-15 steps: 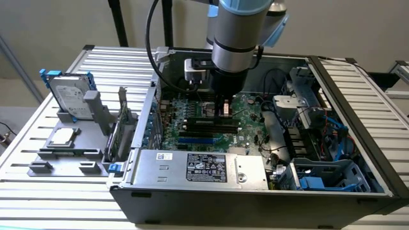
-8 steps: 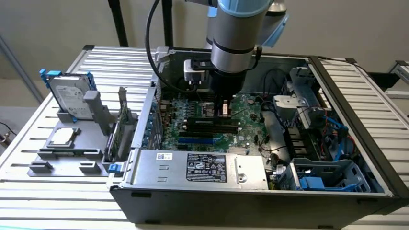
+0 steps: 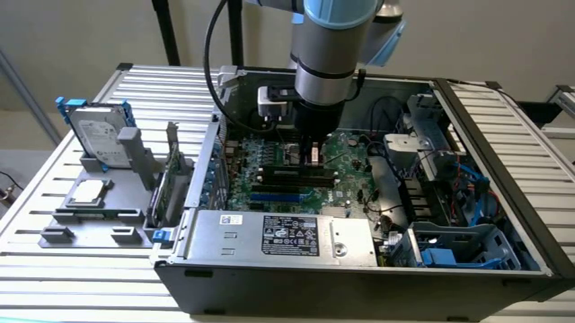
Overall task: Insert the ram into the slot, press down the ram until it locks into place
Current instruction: 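Insert the ram into the slot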
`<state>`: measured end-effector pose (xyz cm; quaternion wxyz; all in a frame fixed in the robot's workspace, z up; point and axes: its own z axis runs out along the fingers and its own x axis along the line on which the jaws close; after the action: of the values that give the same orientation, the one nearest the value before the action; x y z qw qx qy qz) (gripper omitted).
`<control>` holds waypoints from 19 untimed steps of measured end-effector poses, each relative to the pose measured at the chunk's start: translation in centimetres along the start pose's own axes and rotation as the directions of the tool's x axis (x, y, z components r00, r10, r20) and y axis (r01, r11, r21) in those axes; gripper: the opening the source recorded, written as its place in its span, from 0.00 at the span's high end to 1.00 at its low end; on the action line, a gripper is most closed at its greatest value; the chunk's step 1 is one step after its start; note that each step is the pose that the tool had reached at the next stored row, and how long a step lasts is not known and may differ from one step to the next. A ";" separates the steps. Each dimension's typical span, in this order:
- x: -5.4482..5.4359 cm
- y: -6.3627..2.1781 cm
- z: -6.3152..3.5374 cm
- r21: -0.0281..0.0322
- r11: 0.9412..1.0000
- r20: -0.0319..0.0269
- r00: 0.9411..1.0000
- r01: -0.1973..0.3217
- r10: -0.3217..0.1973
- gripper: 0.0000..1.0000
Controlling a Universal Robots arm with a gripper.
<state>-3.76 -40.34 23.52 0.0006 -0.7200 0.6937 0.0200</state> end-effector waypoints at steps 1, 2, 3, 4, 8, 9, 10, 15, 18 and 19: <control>0.0 0.00 0.04 0.000 1.000 0.000 1.000 -0.001 0.001 0.87; 0.0 0.00 0.08 0.000 1.000 0.000 1.000 -0.001 0.001 0.87; 0.0 0.00 0.10 0.000 1.000 0.000 1.000 -0.002 0.002 0.87; 0.0 0.00 0.11 0.000 1.000 0.000 1.000 -0.003 0.003 0.87; 0.0 0.00 0.14 0.000 1.000 -0.001 1.000 -0.006 0.006 0.87; 0.0 0.00 0.15 0.000 1.000 -0.002 1.000 -0.007 0.007 0.87; 0.0 -0.01 0.15 0.000 1.000 -0.002 1.000 -0.008 0.008 0.87; 0.0 -0.02 0.17 0.001 1.000 -0.007 1.000 -0.015 0.015 0.87; 0.0 -0.06 0.19 0.001 1.000 -0.009 1.000 -0.017 0.017 0.87; 0.0 -0.08 0.20 0.001 1.000 -0.009 1.000 -0.017 0.017 0.87</control>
<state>-3.69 -40.32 23.32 -0.0026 -0.7140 0.6999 0.0165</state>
